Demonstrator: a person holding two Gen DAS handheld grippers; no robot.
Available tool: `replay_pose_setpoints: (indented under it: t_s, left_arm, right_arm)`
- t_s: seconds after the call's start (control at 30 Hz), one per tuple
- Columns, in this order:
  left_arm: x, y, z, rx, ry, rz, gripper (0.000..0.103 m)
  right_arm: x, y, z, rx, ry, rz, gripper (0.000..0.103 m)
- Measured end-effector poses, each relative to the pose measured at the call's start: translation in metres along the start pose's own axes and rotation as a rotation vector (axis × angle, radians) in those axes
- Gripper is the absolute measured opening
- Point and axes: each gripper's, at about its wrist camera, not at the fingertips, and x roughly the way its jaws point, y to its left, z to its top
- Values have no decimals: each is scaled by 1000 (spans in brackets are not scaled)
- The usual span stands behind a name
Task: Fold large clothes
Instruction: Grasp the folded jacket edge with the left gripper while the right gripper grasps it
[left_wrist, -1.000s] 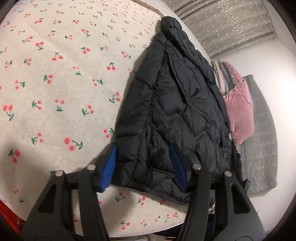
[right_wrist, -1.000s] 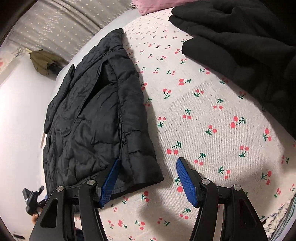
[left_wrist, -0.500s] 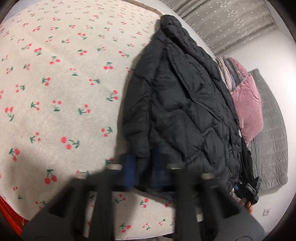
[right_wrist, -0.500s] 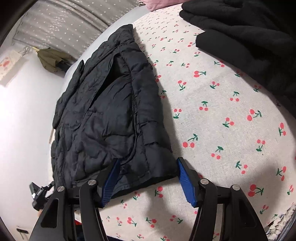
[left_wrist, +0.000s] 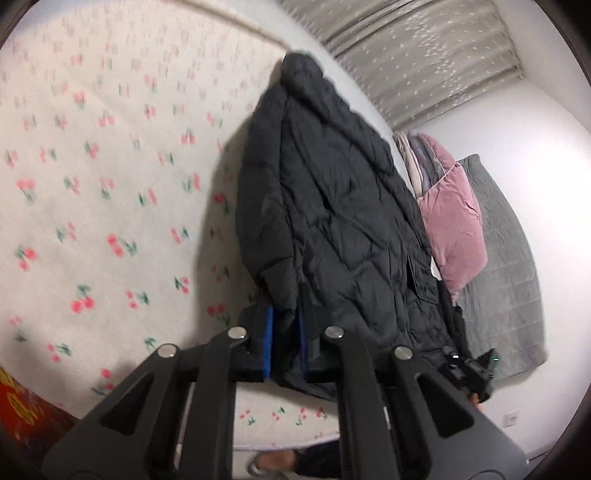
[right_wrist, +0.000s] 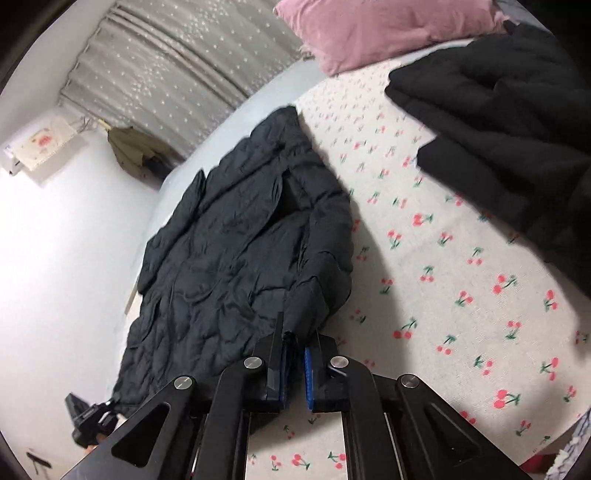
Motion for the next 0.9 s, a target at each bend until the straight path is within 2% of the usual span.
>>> replay_pose_setpoints:
  t_s: [0.07,0.13,0.2,0.27,0.4,0.43,0.47,0.5,0.53,0.57,0.6,0.73,0.8,0.9]
  left_arm:
    - [2,4,1,-33,6,-1,16]
    - [3,7,0,-48,11,6,32]
    - [5,10,-1,-67,24,10,42]
    - [8,12,-3,-81,36,17,42]
    - [8,9,-9,-57,29,37,43]
    - [8,6,-10,-38,23,48,41]
    - [10,3,-9,-25,18,57,35]
    - [12,0,-9,-10,10,73,13]
    - [12,-2,-9,3,7,79,12]
    - [10,-3,-9,7,-3,77,12]
    - [9,-4,-8,10,-10,74,11]
    - [-4,-7,-10,21,-41,32,9]
    - [-14,-5,-12,-1,-59,-13,8]
    - [-29,-10,-16,-19,-87,-67,8]
  right_arm:
    - [8,-5,0,33,35,-19,18]
    - [14,-18,-3,92,68,-22,24]
    - [19,-31,-2,155,93,-18,31]
    - [24,-41,-3,217,110,-20,38]
    - [27,-40,-5,202,110,-44,40]
    - [29,-36,-5,186,108,-44,40]
    - [30,-33,-6,172,102,-46,40]
    - [30,-31,-7,159,96,-51,40]
    - [27,-31,-7,146,82,-58,33]
    - [26,-28,-7,137,69,-61,16]
    - [22,-25,-6,122,45,-55,11]
    - [0,-9,-3,72,-50,-1,7]
    - [-9,-5,-2,58,-85,18,6]
    - [-30,1,-3,62,-157,96,5]
